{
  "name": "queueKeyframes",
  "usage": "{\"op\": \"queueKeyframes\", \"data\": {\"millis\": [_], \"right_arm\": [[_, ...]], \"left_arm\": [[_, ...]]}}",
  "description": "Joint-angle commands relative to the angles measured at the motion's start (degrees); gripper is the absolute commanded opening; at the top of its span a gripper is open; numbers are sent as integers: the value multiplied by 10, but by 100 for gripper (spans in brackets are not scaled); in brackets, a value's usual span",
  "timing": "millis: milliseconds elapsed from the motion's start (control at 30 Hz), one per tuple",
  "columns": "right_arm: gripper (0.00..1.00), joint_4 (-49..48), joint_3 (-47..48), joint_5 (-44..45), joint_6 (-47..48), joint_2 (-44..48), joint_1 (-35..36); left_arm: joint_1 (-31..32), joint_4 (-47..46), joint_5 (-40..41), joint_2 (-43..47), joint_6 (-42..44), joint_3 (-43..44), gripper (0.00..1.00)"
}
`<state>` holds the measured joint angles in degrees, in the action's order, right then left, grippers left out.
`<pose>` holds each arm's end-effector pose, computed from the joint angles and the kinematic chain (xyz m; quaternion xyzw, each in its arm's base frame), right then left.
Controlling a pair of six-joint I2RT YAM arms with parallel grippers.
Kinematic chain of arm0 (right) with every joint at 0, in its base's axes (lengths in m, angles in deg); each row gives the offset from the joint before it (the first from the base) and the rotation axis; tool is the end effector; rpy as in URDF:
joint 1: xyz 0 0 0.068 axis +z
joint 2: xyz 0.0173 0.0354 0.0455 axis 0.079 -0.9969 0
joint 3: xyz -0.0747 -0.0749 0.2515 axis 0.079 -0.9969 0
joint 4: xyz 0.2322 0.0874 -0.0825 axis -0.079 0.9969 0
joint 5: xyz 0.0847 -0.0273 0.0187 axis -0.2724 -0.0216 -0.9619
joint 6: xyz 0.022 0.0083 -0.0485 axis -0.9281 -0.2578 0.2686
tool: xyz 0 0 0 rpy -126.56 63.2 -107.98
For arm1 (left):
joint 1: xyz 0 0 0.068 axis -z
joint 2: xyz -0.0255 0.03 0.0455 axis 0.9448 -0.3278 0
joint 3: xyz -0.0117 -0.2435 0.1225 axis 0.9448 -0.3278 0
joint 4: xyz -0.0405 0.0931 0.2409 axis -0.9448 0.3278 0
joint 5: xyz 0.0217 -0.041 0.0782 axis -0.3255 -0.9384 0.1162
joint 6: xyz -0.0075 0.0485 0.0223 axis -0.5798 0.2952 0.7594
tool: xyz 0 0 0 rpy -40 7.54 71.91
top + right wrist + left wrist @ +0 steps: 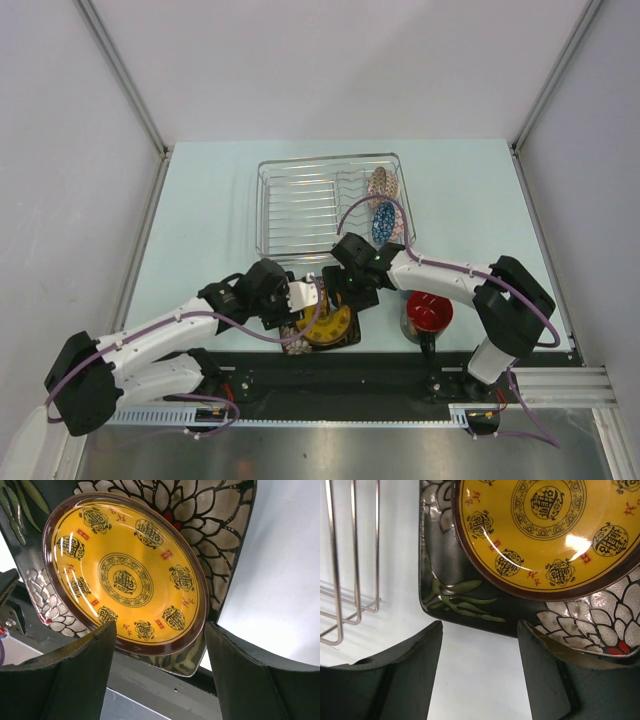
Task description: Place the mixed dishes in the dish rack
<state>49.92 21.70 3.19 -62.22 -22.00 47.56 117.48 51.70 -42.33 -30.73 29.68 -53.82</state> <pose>0.1942 0.2569 0.1931 -0.1402 0.9662 0.1901 0.1029 0.1327 -0.1423 0.1994 0.5990 0.7347 -0.0611 0.3125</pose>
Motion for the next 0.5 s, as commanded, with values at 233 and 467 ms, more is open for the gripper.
{"op": "queueKeyframes", "data": {"millis": [233, 467], "right_arm": [[75, -44, -29, -46, -14, -11, -20], [74, -45, -36, -51, -10, -11, -31]], "left_arm": [[26, -54, 11, -21, 5, -6, 67], [33, -50, 12, -26, 11, -7, 67]]}}
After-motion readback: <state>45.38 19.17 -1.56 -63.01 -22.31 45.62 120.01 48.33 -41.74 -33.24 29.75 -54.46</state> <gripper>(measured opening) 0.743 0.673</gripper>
